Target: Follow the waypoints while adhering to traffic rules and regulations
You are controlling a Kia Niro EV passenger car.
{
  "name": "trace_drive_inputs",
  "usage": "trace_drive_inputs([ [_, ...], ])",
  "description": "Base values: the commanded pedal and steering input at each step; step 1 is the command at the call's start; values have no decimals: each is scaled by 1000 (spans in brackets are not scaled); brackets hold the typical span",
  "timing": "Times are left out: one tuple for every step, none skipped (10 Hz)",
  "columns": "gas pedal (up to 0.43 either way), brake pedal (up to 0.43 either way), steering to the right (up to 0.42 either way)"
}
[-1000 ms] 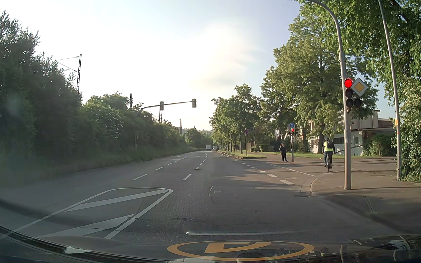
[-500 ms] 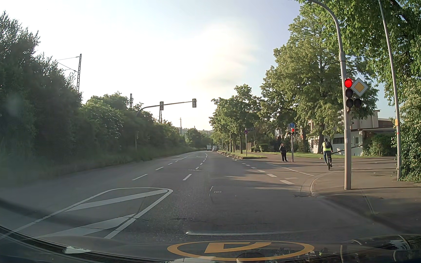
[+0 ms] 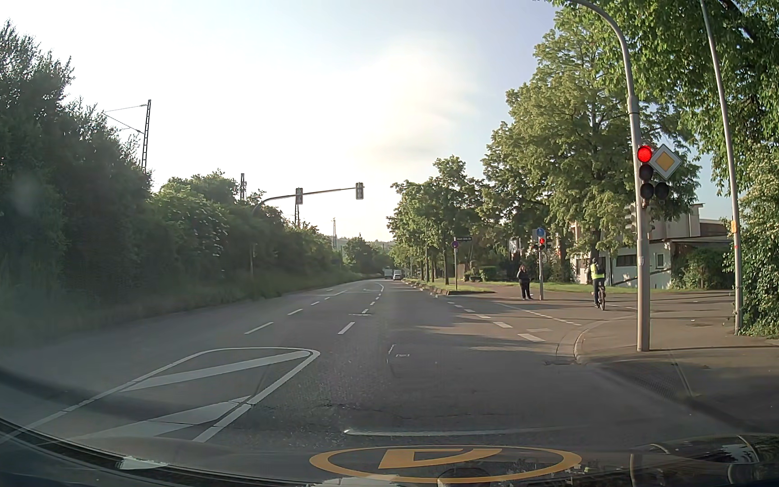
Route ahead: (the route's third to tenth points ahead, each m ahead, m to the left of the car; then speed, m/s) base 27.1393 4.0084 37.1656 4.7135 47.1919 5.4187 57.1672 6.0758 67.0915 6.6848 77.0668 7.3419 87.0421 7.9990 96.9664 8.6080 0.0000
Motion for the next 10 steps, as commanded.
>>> trace_drive_inputs([
  [0, 268, -12],
  [0, 268, -12],
  [0, 268, -12],
  [0, 268, -12],
  [0, 268, -12],
  [0, 268, -12],
  [0, 268, -12],
  [0, 268, -12],
  [0, 268, -12],
  [0, 268, -12],
])
